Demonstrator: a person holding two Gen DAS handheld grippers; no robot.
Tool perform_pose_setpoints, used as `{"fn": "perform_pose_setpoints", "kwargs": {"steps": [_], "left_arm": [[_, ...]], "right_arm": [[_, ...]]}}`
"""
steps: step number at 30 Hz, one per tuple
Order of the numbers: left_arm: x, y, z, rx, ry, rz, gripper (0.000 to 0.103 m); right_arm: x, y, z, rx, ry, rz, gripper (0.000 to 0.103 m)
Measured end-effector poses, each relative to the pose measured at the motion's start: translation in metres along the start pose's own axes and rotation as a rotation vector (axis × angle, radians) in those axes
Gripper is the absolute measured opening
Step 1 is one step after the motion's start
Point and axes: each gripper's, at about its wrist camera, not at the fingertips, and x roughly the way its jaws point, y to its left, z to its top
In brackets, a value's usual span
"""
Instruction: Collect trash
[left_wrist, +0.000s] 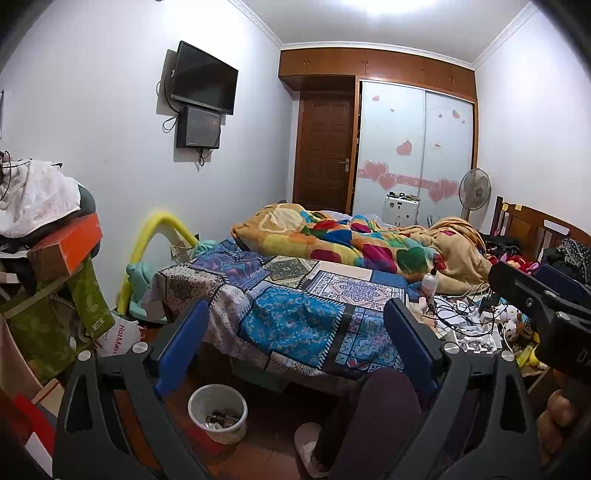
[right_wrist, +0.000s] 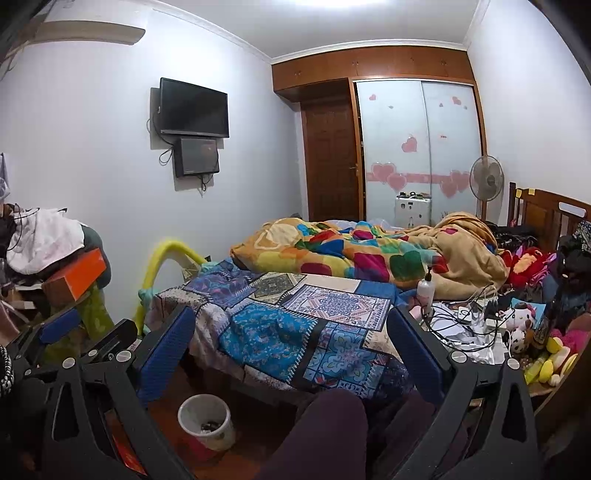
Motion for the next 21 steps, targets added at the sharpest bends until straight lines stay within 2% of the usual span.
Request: {"fn": "perform_pose_setpoints", "kwargs": {"steps": [21], "left_arm": [[-0.0049, 0.0026, 0.0056, -0.005, -0.009, -0.026, 0.097]], "right_arm": [[0.0017, -0.0048, 0.0038, -0.021, -0.005, 0.023, 0.103]]}}
